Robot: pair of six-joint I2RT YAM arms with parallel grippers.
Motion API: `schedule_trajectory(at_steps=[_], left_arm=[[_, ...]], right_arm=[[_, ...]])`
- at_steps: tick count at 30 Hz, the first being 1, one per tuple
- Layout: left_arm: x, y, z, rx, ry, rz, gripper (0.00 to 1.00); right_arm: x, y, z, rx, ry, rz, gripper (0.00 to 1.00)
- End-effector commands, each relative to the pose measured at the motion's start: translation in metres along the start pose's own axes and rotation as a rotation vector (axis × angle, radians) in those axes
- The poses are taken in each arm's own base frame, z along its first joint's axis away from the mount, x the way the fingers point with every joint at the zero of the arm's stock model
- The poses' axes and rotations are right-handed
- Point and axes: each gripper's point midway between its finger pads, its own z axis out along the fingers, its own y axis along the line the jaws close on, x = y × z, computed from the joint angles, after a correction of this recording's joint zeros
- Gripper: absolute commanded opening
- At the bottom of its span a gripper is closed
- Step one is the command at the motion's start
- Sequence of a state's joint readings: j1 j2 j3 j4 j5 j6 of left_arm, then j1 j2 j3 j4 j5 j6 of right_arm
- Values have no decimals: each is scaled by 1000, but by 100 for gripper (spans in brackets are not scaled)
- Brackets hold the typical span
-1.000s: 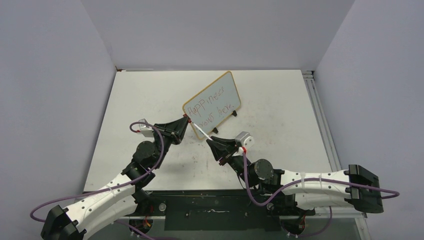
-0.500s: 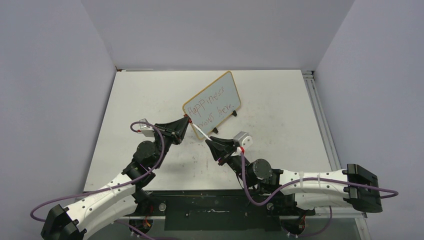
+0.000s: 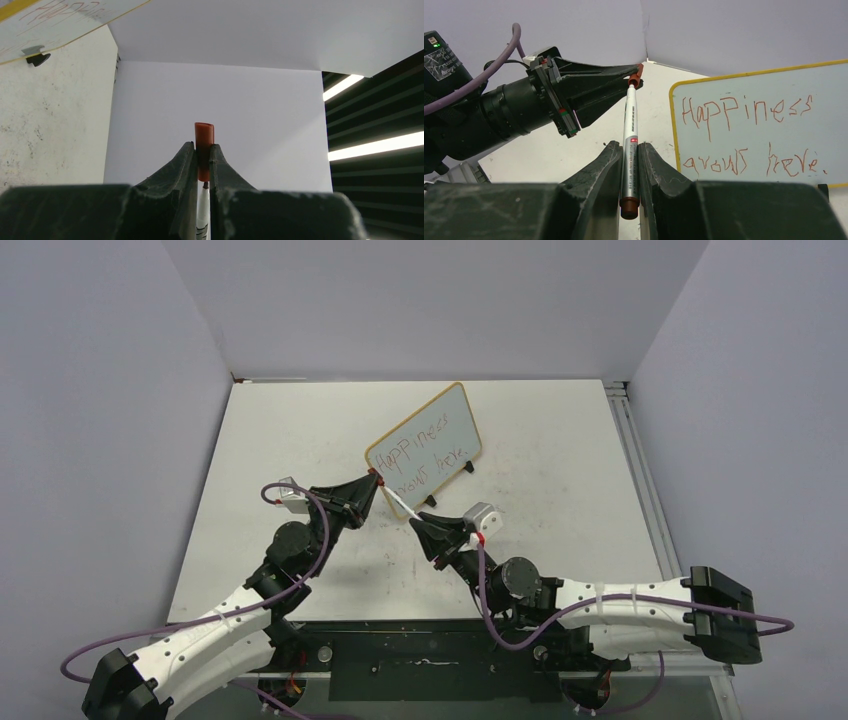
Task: Write a sentence on the whiteboard
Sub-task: Close the whiteboard marker at the center of the board.
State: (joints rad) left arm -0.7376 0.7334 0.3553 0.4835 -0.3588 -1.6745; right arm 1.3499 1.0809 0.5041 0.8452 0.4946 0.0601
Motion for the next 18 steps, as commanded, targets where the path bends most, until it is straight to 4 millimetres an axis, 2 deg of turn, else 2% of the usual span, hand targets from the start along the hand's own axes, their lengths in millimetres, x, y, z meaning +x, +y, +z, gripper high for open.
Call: schedule_trajectory(at_steps=[1,18], left_arm=[[2,-23,-1,75,13,-41,0],[5,-22,-1,71,27,-39,0]], right_arm=[[-26,4,9,13,-72,41,5],[-25,-3,13,40,-74,30,5]])
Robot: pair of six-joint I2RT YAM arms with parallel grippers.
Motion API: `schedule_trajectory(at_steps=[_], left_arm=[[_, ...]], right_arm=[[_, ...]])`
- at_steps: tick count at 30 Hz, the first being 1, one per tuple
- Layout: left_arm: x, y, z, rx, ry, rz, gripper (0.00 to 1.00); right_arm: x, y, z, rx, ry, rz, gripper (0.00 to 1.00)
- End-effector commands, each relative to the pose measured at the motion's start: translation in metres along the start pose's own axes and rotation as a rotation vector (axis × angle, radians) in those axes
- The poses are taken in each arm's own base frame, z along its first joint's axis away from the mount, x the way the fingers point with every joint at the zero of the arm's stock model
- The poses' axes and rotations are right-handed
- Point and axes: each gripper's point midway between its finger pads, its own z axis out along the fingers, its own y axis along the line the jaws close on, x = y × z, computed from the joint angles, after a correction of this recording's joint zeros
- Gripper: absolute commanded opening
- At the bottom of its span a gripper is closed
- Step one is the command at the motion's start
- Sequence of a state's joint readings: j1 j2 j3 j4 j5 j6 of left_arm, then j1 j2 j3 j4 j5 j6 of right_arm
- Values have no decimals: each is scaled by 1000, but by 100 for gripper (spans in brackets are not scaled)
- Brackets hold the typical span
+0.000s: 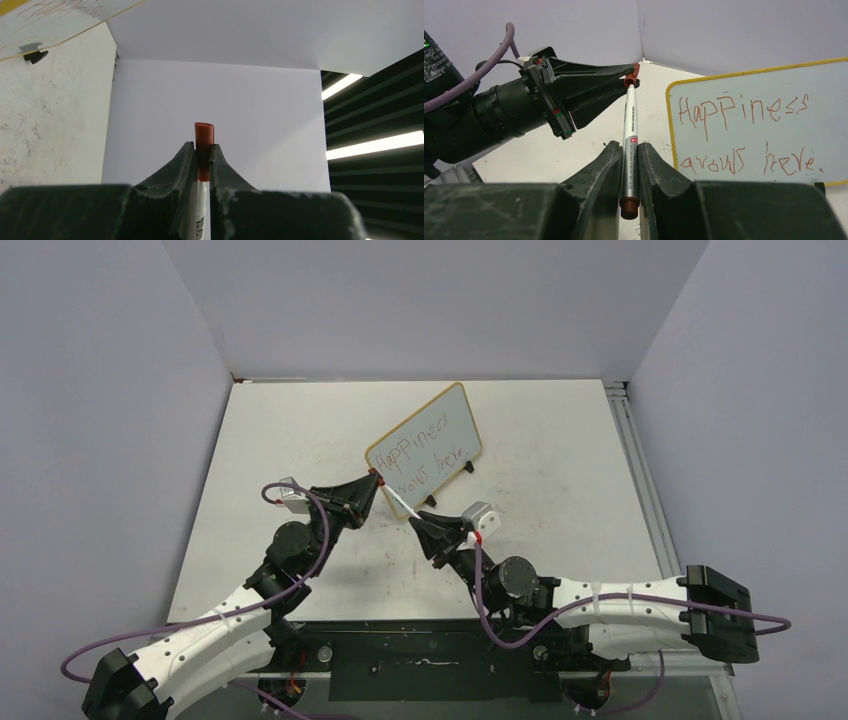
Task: Write a sentence on the whiteboard
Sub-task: Close the whiteboard marker at the center of the board.
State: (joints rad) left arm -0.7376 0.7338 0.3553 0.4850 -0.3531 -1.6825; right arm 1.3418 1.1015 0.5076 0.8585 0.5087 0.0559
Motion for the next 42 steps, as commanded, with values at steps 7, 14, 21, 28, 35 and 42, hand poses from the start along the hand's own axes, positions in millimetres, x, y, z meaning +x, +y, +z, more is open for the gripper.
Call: schedule_trajectory(at_steps=[7,14,21,28,35,42], left_arm=[[7,-21,0,69,35,-25,0],[9,-21,0,71,38,-2,0],[14,-22,0,79,47,-3,0],[18,-23,0,83,52,4,0],[25,-21,-3,94,52,0,0],[39,-27,-3,122,87,25,0]], right_arm=[[-25,-2,16,25,-68,29,5],[-19,0,25,31,-47,-13,5],[-8,7,34,18,-30,-40,5],[0,3,38,51,-16,-89,5],[4,-6,45,125,-18,-111,5],[4,-3,53,133,-26,-130,5]])
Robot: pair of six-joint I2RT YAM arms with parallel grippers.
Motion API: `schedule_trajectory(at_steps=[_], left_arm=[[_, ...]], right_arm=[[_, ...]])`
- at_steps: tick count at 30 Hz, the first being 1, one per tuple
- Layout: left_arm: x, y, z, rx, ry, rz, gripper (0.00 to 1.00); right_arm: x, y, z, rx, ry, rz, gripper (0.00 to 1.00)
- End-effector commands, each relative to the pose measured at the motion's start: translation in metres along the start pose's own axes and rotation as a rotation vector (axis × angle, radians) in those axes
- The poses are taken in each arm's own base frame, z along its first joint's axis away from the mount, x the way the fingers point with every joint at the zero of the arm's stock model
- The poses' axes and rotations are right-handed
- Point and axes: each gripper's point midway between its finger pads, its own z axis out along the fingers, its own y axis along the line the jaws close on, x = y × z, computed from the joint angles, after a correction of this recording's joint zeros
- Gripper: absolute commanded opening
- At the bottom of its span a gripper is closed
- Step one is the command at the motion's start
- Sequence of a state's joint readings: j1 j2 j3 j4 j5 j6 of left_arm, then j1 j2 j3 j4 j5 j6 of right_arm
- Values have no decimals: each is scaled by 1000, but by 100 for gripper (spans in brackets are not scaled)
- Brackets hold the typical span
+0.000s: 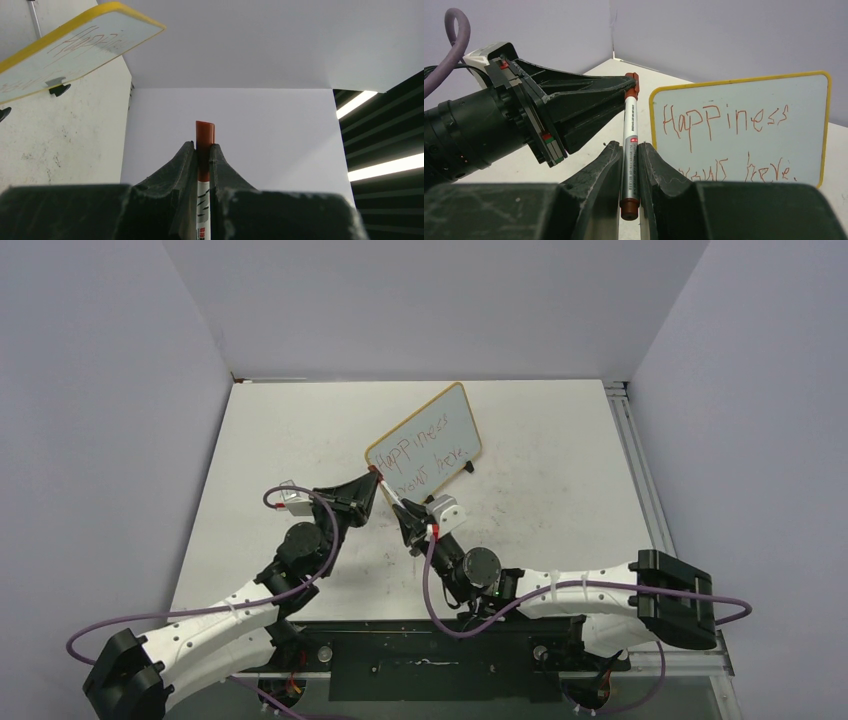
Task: Write a sentence on the whiteboard
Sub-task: Close the whiteboard marker at the center of the board.
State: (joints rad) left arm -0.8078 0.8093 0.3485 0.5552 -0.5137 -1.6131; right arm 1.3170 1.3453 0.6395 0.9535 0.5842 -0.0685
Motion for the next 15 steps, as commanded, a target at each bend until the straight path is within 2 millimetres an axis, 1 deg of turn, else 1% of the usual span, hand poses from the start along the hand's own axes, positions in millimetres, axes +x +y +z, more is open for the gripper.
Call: schedule_trajectory(at_steps=[1,5,15], left_arm=[[39,-43,-15,136,176,-44,0],[43,-45,-17,143,187,-33,0],[50,-49,-19,153,210,-23,0]], right_arm=[[-15,-1,13,38,-39,11,5],[-17,-4,17,52,-42,9,5],[-20,-20,29,101,-55,13,5]])
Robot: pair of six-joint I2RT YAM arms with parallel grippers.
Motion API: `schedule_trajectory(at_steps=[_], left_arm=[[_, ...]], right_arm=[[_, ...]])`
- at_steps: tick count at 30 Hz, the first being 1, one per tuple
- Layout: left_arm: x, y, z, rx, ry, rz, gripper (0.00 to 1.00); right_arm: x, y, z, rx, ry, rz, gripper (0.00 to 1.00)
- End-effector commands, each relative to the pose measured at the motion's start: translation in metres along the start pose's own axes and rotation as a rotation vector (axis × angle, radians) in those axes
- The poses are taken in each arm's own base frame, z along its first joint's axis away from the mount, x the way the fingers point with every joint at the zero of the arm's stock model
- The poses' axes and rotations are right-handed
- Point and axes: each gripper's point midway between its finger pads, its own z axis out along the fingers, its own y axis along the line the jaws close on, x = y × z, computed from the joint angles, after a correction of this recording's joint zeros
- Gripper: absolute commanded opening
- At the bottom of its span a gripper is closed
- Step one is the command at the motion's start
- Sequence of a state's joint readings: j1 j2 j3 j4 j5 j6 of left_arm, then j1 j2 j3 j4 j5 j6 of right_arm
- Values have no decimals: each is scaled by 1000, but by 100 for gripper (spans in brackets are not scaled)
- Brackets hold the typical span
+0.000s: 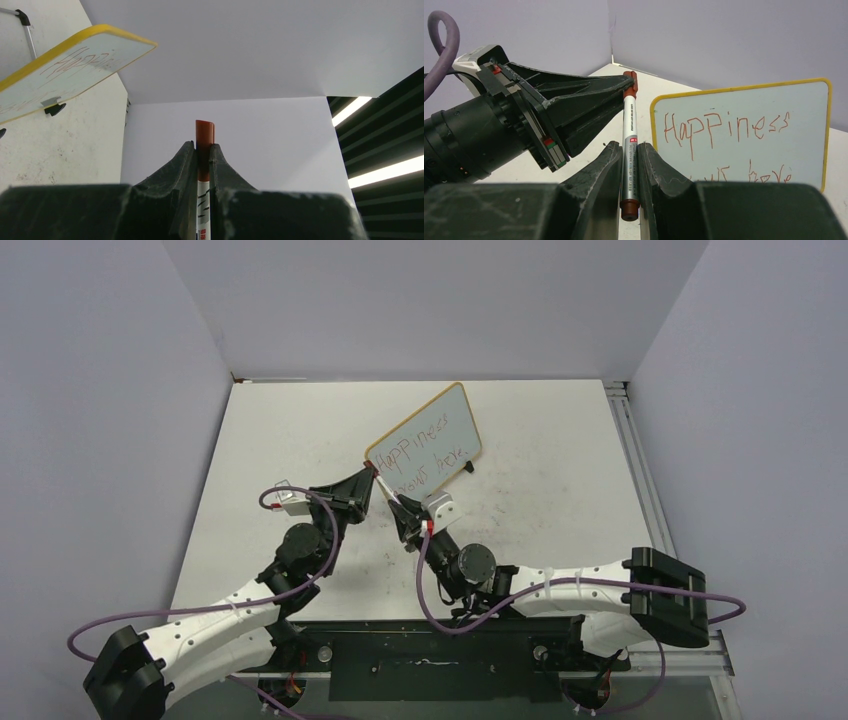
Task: Write a sentence on the whiteboard
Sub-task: Close the whiteboard marker at the center of the board.
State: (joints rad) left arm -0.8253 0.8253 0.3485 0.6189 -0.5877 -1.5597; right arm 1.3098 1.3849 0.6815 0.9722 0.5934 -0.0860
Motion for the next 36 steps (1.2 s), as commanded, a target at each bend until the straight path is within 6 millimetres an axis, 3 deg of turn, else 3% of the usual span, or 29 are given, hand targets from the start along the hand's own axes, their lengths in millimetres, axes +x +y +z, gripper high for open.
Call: schedule_trajectory(at_steps=[1,13,30,36], left_arm=[[55,-43,-23,115,265,-58,0],[64,-48,-25,126,289,-62,0],[81,-52,-32,138,330,-63,0],[76,-49,-33,132,310,-56,0]], right_arm=[[-16,-22,20,83,-42,20,5],[-18,-36,28,117,-66,27,5],[-24,-35,43,101,-97,27,5],[-30,-34,40,81,-106,31,5]])
